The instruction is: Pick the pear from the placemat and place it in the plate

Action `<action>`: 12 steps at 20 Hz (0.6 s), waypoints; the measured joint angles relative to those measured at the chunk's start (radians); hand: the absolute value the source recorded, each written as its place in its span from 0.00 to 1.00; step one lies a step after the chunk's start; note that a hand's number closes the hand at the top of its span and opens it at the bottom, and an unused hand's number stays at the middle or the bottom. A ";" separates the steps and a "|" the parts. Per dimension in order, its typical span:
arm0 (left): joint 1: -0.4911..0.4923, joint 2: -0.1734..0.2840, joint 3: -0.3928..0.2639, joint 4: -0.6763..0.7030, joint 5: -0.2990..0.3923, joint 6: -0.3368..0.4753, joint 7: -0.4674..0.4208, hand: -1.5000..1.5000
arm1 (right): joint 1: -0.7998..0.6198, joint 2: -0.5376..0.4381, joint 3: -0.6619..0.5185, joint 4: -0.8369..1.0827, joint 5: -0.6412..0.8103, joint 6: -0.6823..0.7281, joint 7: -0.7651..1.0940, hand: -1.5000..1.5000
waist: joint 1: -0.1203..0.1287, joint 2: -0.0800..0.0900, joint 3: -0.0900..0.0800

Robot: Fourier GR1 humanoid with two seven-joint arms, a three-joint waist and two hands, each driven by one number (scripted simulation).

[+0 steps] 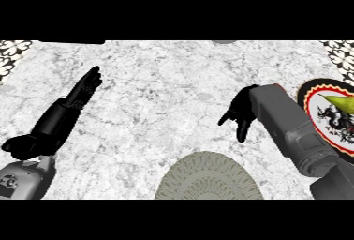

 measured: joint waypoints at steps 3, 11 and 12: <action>0.019 -0.006 -0.004 -0.006 -0.006 0.004 -0.007 0.50 | -0.002 0.001 0.006 -0.009 0.013 0.021 -0.014 1.00 | -0.007 -0.001 -0.001; 0.027 -0.002 0.016 -0.009 -0.004 -0.002 -0.001 0.50 | 0.000 0.000 0.038 -0.069 0.077 0.019 -0.041 1.00 | -0.021 0.001 0.004; 0.026 -0.004 0.017 -0.007 -0.008 -0.001 -0.004 0.50 | -0.001 -0.003 0.041 -0.080 0.086 0.011 -0.043 1.00 | -0.022 0.002 0.005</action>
